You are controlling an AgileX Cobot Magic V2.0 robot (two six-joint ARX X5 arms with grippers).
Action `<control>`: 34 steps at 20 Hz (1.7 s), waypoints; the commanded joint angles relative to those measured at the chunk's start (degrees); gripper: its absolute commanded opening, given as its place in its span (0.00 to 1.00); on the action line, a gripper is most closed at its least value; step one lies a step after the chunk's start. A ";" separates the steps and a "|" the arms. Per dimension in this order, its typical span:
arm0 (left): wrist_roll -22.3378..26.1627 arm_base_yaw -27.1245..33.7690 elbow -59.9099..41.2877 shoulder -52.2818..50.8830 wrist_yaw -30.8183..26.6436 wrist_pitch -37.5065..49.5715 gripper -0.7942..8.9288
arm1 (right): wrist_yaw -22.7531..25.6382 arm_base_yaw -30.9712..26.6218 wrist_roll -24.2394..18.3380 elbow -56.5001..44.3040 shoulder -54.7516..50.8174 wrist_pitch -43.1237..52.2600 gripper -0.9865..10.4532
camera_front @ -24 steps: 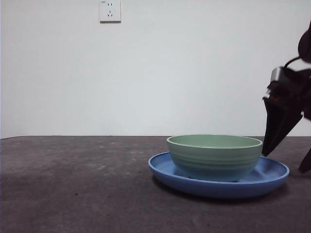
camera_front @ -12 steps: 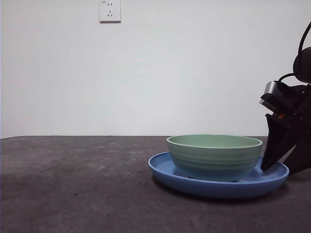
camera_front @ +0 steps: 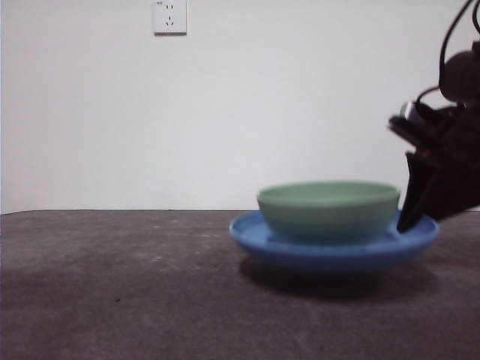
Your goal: Place the green bowl on the blue plate
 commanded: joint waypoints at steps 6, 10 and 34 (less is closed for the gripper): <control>-0.15 -0.28 0.37 0.17 0.00 0.68 0.63 | -3.15 5.07 3.91 8.59 0.94 -6.60 0.10; -0.15 -0.28 0.37 0.17 0.00 0.77 0.63 | -0.33 12.52 7.21 8.59 1.22 -3.21 0.10; -0.15 -0.28 0.37 0.17 0.00 1.11 0.63 | 2.08 19.85 10.99 8.83 11.13 4.39 0.35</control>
